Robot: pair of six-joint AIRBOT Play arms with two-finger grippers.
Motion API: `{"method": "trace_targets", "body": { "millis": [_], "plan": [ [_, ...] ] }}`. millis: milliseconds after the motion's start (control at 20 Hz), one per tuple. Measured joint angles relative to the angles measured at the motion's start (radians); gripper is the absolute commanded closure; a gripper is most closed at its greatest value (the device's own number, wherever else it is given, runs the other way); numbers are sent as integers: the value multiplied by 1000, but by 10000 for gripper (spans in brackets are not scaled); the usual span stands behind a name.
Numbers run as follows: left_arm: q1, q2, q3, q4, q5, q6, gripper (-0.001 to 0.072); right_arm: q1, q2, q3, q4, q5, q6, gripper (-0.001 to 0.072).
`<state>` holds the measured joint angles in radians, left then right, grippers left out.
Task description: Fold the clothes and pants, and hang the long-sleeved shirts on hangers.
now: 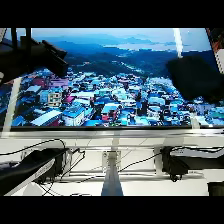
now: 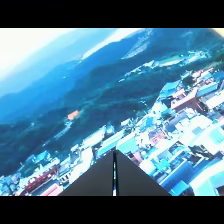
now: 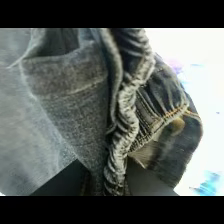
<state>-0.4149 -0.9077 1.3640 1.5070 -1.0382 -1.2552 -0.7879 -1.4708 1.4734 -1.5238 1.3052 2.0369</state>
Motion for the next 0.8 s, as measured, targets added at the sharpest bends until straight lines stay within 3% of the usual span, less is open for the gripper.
{"method": "trace_targets", "body": {
  "millis": [200,250,350,400,800],
  "plan": [
    [0,8,0,7,0,-2,685,-239,7,0,-84,151,68,645],
    [0,9,0,7,0,-2,685,-283,8,0,-94,175,76,555],
    [0,10,0,8,0,-2,685,-353,8,0,-111,205,85,111],
    [0,10,0,8,0,-2,685,-377,8,0,-117,214,84,6],
    [0,11,0,8,0,-2,685,-345,37,0,-119,256,47,34]
  ]
}}
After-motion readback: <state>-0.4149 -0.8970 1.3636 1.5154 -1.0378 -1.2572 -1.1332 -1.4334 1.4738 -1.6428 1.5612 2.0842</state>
